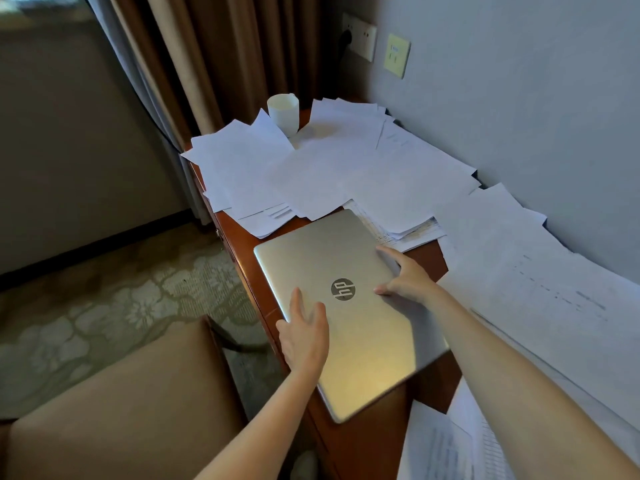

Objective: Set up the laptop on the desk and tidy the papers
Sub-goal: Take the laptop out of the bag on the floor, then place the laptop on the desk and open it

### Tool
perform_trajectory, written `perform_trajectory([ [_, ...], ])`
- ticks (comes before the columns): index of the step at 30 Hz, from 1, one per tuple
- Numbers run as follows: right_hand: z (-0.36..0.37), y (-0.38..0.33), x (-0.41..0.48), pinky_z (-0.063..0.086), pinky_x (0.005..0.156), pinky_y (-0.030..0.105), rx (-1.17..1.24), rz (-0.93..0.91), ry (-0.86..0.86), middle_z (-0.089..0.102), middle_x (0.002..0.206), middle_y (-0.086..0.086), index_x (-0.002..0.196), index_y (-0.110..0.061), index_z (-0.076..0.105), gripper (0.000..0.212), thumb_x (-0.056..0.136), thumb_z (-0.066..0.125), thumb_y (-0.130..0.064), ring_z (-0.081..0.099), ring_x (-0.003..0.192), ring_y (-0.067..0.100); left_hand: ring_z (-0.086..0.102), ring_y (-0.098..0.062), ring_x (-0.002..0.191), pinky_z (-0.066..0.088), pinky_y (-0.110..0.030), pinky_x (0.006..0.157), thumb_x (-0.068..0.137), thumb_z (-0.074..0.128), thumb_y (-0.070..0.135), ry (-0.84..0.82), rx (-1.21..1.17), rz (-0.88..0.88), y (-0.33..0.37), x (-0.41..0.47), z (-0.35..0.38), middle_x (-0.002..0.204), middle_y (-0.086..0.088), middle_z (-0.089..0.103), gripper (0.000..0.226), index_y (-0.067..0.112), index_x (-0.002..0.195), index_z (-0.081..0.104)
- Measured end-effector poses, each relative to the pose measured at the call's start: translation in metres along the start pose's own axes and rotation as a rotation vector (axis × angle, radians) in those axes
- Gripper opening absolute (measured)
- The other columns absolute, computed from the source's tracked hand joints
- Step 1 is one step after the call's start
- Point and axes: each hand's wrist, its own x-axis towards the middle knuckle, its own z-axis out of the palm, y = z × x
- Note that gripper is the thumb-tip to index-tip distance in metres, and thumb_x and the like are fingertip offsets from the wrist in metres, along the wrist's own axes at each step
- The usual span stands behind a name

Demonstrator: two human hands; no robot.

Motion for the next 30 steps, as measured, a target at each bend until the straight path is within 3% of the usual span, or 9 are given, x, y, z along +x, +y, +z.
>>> perform_trajectory([
  [7,0.004,-0.001,0.004,0.029,0.107,0.028,-0.054,0.046,0.033,0.030,0.152,0.001,0.144,-0.027,0.036,0.088,0.070,0.079,-0.008,0.030,0.139,0.021,0.042,-0.022,0.086,0.035,-0.031,0.075,0.095,0.037,0.044,-0.116,0.198,0.003,0.006,0.005,-0.006,0.128,-0.016,0.036,0.058,0.036,0.146,0.009],
  [11,0.008,-0.003,-0.001,0.028,0.112,0.040,-0.177,0.079,0.068,0.030,0.151,0.004,0.142,-0.031,0.036,0.080,0.075,0.076,-0.019,0.028,0.137,0.031,0.042,-0.021,0.087,0.037,-0.028,0.074,0.095,0.037,0.047,-0.224,0.404,-0.001,0.010,0.006,-0.013,0.133,-0.019,0.036,0.067,0.034,0.148,-0.004],
  [16,0.017,-0.010,-0.035,0.029,0.106,0.039,-0.611,0.014,0.076,0.024,0.150,0.008,0.145,-0.031,0.027,0.058,0.093,0.051,-0.033,0.027,0.134,0.031,0.057,-0.015,0.075,0.046,-0.026,0.069,0.097,0.028,0.050,-0.284,0.859,0.140,0.007,-0.001,-0.021,0.101,-0.006,0.060,0.072,0.025,0.148,-0.015],
  [18,0.017,-0.010,-0.053,0.026,0.108,0.041,-0.711,-0.002,0.013,0.018,0.153,0.009,0.147,-0.031,0.022,0.058,0.094,0.047,-0.034,0.022,0.138,0.031,0.061,-0.021,0.090,0.046,-0.031,0.077,0.097,0.028,0.046,-0.242,1.081,0.203,0.017,-0.007,-0.022,0.110,-0.009,0.061,0.068,0.018,0.149,-0.006],
  [21,0.011,-0.003,-0.078,0.018,0.113,0.048,-0.810,-0.005,-0.075,0.006,0.157,0.012,0.148,-0.030,0.016,0.061,0.095,0.046,-0.034,0.009,0.143,0.033,0.057,-0.027,0.107,0.043,-0.034,0.079,0.097,0.033,0.039,-0.220,1.256,0.323,0.039,-0.013,-0.019,0.120,-0.011,0.056,0.050,0.011,0.138,0.028],
  [24,0.001,0.007,-0.101,0.020,0.111,0.049,-0.723,0.095,-0.073,0.006,0.156,0.012,0.147,-0.030,0.018,0.061,0.094,0.047,-0.037,0.012,0.142,0.034,0.051,-0.029,0.116,0.042,-0.037,0.090,0.096,0.035,0.041,-0.256,1.276,0.463,0.051,-0.017,-0.009,0.129,-0.011,0.048,0.049,0.013,0.137,0.035],
  [30,-0.010,0.024,-0.105,0.033,0.104,0.045,-0.448,0.270,-0.002,0.024,0.146,0.012,0.144,-0.027,0.021,0.064,0.089,0.049,-0.044,0.032,0.130,0.034,0.032,-0.034,0.133,0.030,-0.042,0.106,0.096,0.033,0.050,-0.341,1.297,0.689,0.072,-0.001,0.025,0.150,-0.017,0.018,0.067,0.024,0.150,0.006],
])
